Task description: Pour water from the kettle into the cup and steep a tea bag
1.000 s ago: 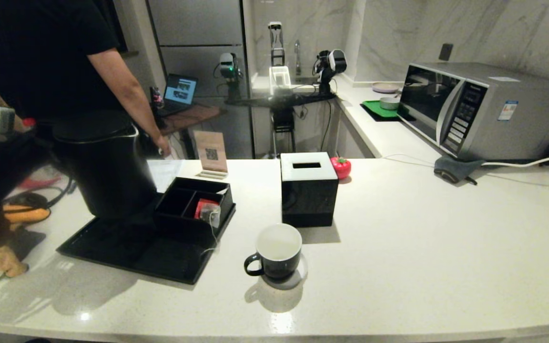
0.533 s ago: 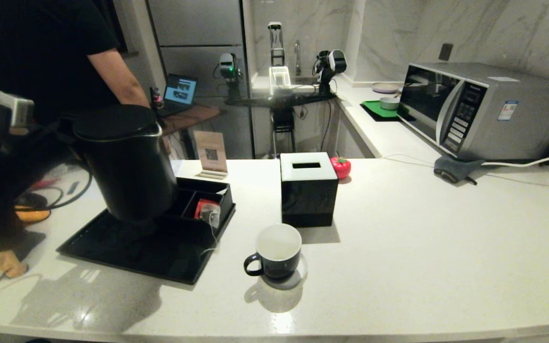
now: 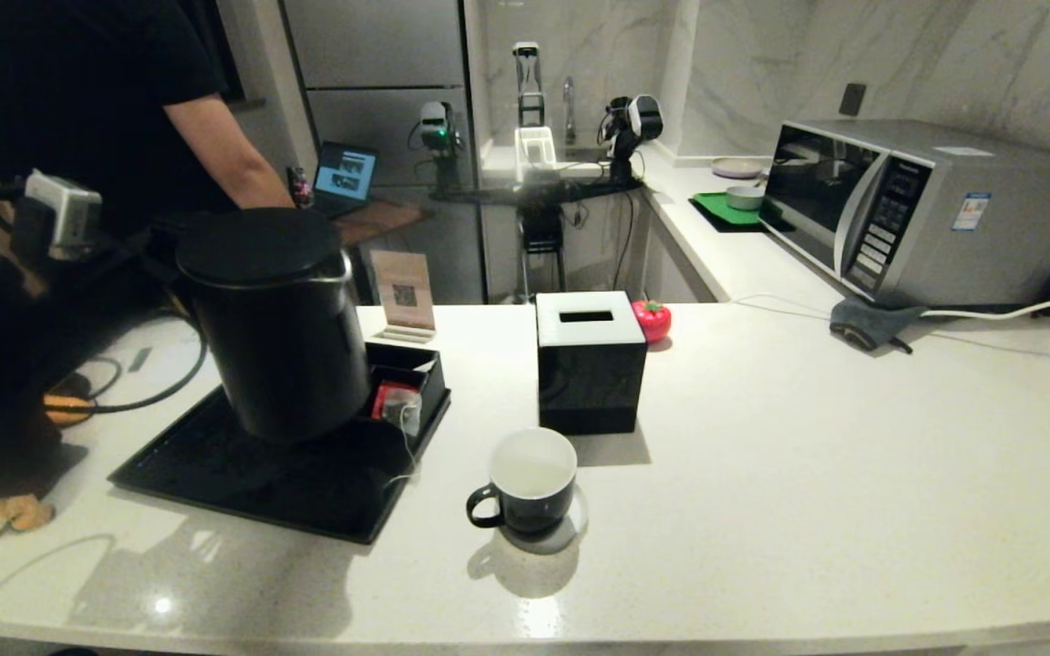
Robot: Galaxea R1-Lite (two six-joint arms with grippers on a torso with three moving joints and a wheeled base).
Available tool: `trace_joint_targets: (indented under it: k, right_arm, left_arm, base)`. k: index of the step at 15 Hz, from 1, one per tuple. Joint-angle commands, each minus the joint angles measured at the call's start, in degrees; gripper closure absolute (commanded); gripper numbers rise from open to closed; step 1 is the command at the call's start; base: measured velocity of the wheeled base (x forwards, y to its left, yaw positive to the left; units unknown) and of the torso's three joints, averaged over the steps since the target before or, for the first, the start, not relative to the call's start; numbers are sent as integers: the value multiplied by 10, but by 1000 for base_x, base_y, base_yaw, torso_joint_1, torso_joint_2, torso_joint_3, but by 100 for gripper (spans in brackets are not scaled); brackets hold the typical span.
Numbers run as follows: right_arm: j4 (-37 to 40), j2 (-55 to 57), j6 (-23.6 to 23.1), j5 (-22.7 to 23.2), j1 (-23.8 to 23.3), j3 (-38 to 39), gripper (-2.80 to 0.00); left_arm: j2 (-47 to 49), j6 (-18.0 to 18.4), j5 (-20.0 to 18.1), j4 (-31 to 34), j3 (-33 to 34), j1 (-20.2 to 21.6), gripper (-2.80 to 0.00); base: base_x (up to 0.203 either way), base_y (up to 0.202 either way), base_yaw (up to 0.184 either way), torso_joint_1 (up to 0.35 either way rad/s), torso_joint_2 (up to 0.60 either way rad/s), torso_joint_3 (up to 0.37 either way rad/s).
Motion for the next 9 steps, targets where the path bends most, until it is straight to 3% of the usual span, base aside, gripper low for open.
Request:
trace_joint_targets:
  k: [1,9]
  right_arm:
    - [0,1,0,0,0,0,0]
    - [0,1,0,0,0,0,0]
  left_arm:
    - [-17,7,-2,-11,20,-14,0]
    - [-57,35,-1,21,36,-34,0]
  base:
    - [0,0,0,0,0,0]
    - [0,0,0,0,0,0]
